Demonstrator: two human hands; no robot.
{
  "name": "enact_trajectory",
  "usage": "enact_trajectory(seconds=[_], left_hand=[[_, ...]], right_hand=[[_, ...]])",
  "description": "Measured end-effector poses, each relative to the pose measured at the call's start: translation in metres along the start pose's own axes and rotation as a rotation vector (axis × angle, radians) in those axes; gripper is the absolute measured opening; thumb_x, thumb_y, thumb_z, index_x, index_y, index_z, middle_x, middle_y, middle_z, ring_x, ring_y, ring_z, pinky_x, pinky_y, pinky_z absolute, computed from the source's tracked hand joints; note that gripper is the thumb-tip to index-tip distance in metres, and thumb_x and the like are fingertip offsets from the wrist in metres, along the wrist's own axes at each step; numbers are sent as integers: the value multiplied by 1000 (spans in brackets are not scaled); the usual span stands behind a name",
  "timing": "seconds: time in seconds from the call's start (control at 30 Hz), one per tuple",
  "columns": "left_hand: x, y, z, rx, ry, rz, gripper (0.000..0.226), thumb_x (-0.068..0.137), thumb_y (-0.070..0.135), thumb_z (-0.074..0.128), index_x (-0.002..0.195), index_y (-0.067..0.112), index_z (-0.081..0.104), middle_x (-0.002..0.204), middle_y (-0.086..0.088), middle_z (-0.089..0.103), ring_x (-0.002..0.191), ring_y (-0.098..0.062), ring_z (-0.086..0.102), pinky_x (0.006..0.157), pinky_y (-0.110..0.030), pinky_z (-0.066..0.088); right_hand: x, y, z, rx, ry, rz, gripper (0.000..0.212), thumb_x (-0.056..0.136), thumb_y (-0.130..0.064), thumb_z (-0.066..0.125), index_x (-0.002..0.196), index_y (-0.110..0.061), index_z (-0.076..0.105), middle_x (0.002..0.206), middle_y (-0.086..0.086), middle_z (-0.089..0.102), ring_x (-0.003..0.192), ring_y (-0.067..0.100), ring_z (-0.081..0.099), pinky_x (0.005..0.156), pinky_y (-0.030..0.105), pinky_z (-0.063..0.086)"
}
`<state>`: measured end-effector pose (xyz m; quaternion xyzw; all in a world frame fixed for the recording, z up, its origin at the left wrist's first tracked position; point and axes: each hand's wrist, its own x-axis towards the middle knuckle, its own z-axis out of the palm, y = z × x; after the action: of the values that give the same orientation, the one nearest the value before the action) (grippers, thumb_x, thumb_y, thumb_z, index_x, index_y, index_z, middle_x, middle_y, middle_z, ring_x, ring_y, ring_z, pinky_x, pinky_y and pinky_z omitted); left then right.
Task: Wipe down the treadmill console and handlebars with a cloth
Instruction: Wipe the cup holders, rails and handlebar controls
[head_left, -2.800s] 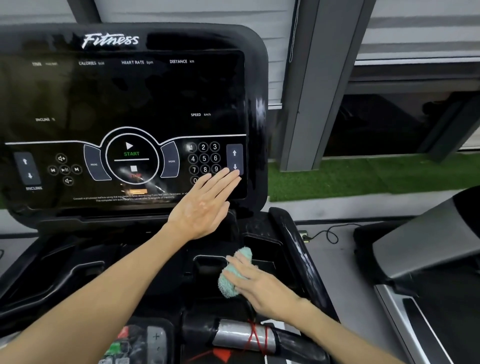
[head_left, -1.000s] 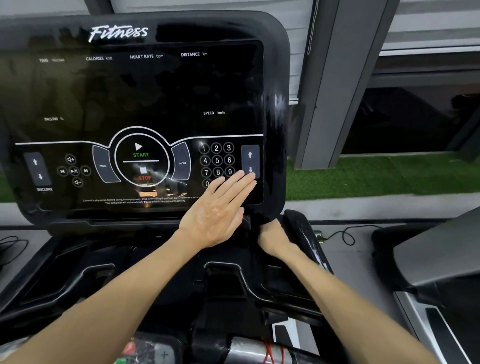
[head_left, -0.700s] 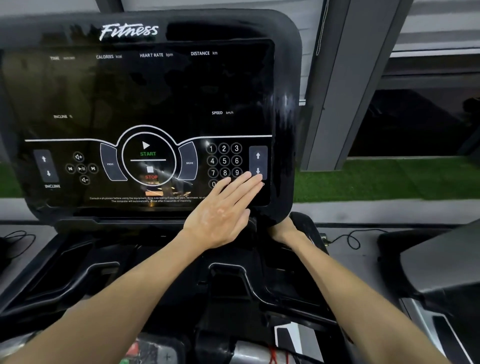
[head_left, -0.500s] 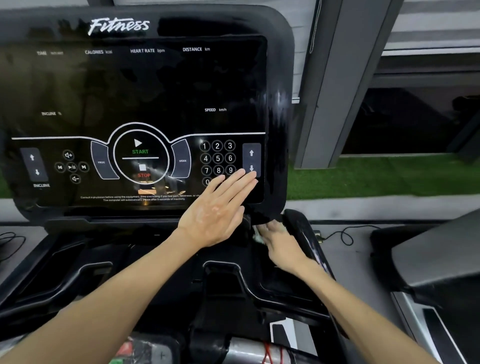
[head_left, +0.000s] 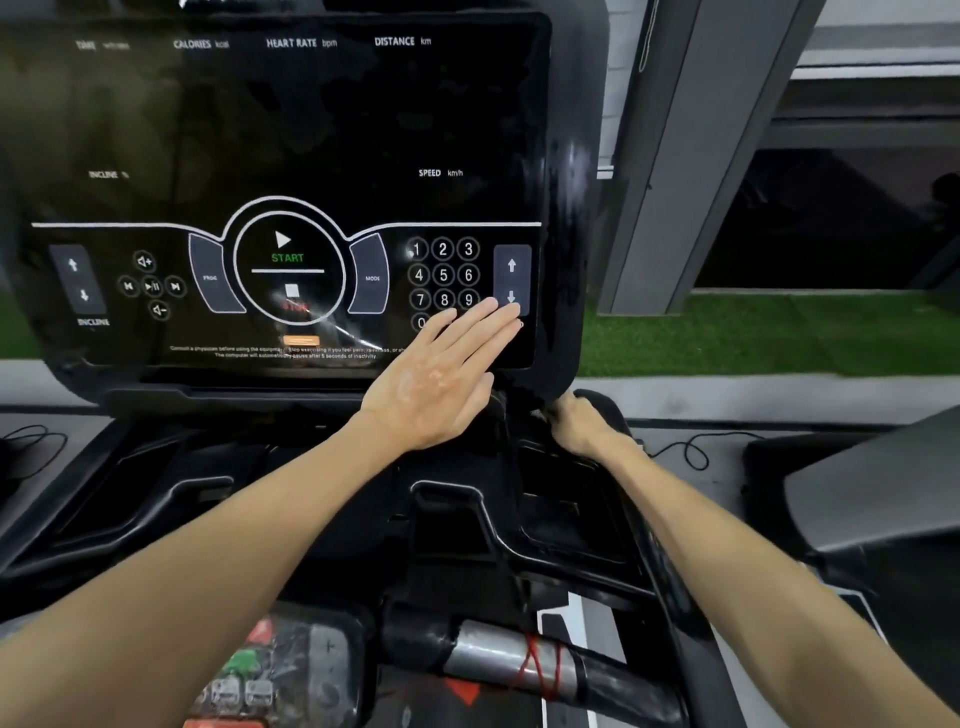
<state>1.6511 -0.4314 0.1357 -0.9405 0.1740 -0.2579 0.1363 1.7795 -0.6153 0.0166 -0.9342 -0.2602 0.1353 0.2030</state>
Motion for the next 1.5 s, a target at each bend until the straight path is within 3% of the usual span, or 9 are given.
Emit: enact_trajectory(seconds=[0.17,0.33,0.6,0.73,0.83,1.03,1.2,1.3,1.5], left_hand=[[0,0,2,-4,-1,-2,58,97,22,40,151,5,31,159,-8,27,147,-24,25,118,-42,22],[0,0,2,-10,12,-4,57,96,22,39,151,5,32,159,-9,28,147,-24,25,118,-42,22],[-1,0,2,-21,31,4,57,96,22,40,150,5,32,159,-9,29,147,-24,26,118,-42,24],[-1,-1,2,-11,13,8,58,96,23,40,151,6,31,160,-8,27,148,-23,24,118,-41,22],[-1,-1,3,-1,11,7,58,96,23,39,151,6,30,160,-8,26,148,-23,23,118,-42,21],[0,0,2,-4,13,1,58,96,23,38,151,6,30,160,-8,26,148,-23,23,119,-42,22],[-1,1,3,-8,8,2,58,96,22,37,151,6,31,160,-8,26,148,-23,23,119,-42,22],[0,1,2,-7,5,-1,58,96,22,37,151,6,31,160,-8,26,148,-23,23,119,-41,21],[0,1,1,-1,-6,-1,58,95,21,36,151,6,30,160,-8,26,148,-24,23,119,-42,20]], right_hand=[[-50,26,18,-39,47,-175,53,97,0,39,147,-18,39,154,12,31,142,33,28,113,34,26],[-77,32,20,-77,41,-229,55,99,4,35,149,-19,33,158,10,22,147,30,17,117,36,19],[8,17,10,54,5,-4,37,92,-8,47,127,-11,59,124,17,63,115,36,56,89,34,44],[23,-1,9,5,20,45,31,90,-6,45,117,-5,60,121,21,61,113,41,57,92,44,47],[-10,-14,10,72,71,-72,23,91,-8,51,111,-8,64,118,20,61,111,40,56,84,37,47],[-86,-39,35,59,84,-252,53,94,0,36,146,-11,38,155,11,30,145,35,21,112,49,32],[-129,-44,48,73,70,-356,60,95,8,35,150,-15,30,160,5,14,148,26,4,114,20,7],[-129,-52,48,87,81,-390,66,91,14,33,150,-15,30,159,1,3,145,22,-8,114,18,4],[-104,-79,44,4,106,-405,63,85,18,36,143,-7,40,158,16,17,144,47,3,113,50,28]])
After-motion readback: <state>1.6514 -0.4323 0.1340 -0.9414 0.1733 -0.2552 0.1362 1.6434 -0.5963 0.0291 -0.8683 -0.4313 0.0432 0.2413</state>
